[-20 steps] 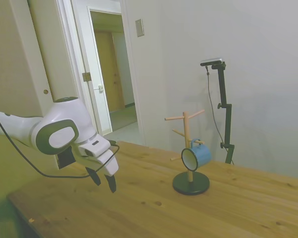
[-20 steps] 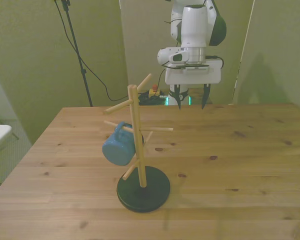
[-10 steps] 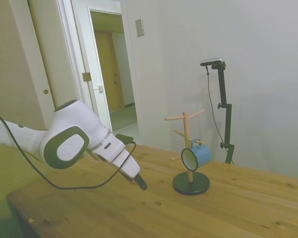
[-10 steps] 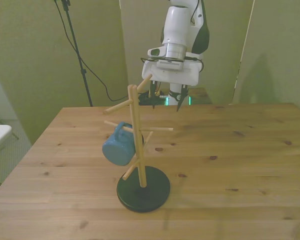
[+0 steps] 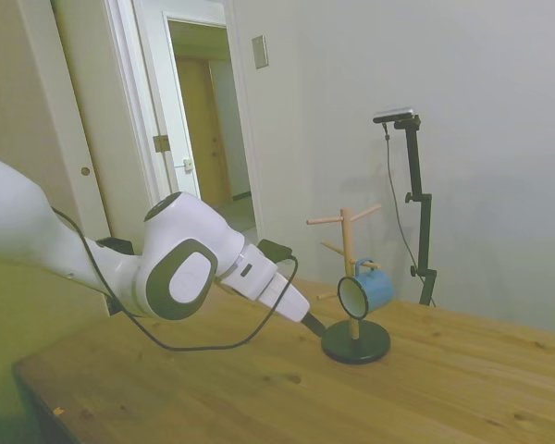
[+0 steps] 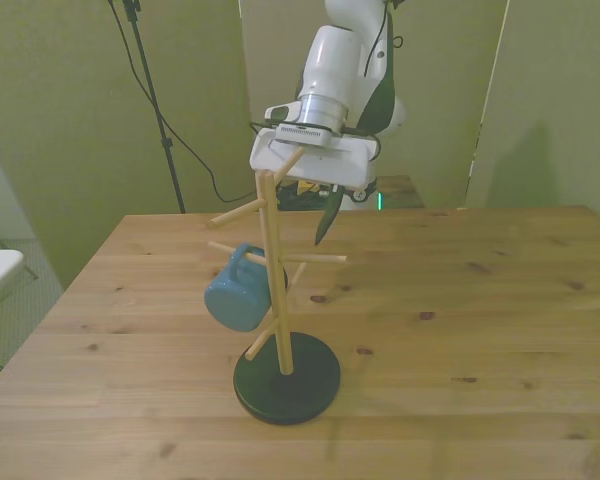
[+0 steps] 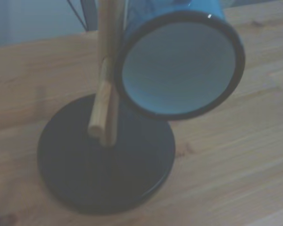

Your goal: Unload the mug

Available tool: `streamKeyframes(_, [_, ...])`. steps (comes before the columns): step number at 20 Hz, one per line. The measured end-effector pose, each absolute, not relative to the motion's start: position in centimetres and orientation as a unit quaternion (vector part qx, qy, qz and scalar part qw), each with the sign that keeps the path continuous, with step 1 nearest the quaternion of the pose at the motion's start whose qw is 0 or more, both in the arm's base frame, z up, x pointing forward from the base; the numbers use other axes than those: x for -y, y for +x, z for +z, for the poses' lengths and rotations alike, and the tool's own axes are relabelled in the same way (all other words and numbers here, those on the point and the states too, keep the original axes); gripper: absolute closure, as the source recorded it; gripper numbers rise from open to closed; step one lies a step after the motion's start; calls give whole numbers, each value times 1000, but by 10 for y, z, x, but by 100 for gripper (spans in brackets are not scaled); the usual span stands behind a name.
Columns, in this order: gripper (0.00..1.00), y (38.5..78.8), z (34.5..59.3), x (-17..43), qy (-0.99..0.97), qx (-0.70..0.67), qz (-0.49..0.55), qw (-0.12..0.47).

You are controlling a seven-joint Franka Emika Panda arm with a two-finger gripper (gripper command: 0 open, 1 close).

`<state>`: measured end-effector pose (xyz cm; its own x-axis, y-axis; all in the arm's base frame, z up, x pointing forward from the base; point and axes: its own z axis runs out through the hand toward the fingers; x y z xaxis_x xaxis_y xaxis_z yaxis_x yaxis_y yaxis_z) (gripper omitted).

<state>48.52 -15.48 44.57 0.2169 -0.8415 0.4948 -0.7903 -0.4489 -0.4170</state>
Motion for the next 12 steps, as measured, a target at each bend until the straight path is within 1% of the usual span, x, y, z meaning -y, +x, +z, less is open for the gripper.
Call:
streamKeyframes(4, [0, 499, 448, 168, -766, -525, -368, 36])
streamKeyframes(10, [0, 506, 456, 191, -738, -532, -416, 24])
streamKeyframes(12, [0, 510, 453, 194, -733, -534, -421, 22])
